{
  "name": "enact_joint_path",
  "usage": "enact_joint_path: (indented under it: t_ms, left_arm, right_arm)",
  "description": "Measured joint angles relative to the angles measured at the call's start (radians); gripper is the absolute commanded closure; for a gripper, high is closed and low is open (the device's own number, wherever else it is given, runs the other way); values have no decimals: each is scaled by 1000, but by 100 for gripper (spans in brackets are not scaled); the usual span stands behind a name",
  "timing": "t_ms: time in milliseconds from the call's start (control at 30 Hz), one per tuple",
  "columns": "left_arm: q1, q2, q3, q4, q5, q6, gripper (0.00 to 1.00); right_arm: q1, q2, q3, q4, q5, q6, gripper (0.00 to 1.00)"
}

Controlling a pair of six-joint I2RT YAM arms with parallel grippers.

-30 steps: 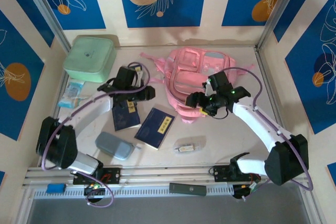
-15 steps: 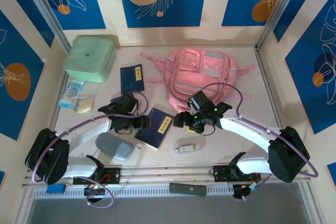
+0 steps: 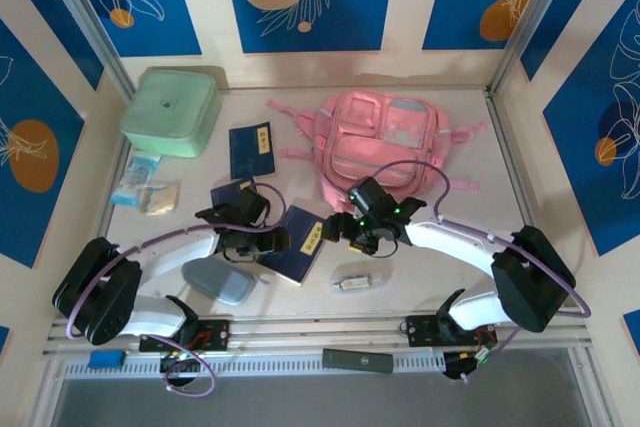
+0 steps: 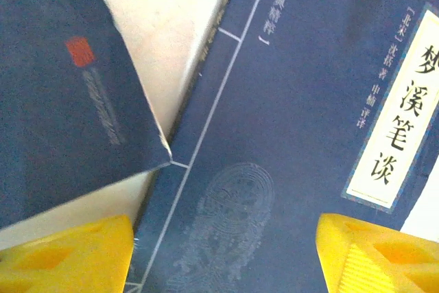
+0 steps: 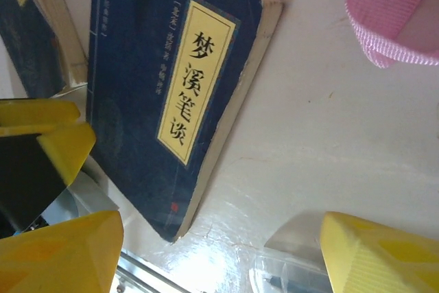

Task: Pack the student bag
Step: Rotate the book at the bottom-center of the table, then pick up the book from the bottom-center of the table.

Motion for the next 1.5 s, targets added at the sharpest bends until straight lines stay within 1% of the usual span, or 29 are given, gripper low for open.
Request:
enact_joint_path:
  t_ms: [100,200,300,433,533,633,700,800,1000,1100,1267,1500]
  left_arm:
    - [-43,-13,-21,19,-19,-43,29]
    - [-101,-47,-45,29,-29,-106,30]
    - [-161,-81,-68,34,-42,-177,31]
    - [-206,-107,-84,55,-54,-244,31]
    - [-207,-110,-83,52,-75,-246,32]
    - [-205,-115,-64,2,-117,-232,33]
    - [-202,-126,-53,-30,-147,-221,33]
    - [-192,-135,-51,-50,-163,-212,34]
    - [-188,-94,-56,2,-127,-210,34]
    - [-188,-53,-56,24,-105,-210,36]
    - [-197,-28,-56,84,-69,-224,38]
    - [-221,-15,-56,113,-71,-244,38]
  right_arm:
    - [0,32,0,10,6,7,25]
    - [-10,55,6,9,9,7,28]
    - [-28,78,25,8,10,3,30]
    - [-51,92,53,5,11,-11,30]
    - [-58,99,63,3,13,-20,29]
    - [-54,103,63,-14,13,-23,26]
    - [-43,105,63,-19,13,-19,26]
    - [-9,113,60,-6,1,5,26]
    - [53,175,49,62,-22,68,26]
    - [57,200,42,91,-31,91,27]
    - [62,223,42,110,-35,108,30]
    - [62,227,56,91,-26,111,30]
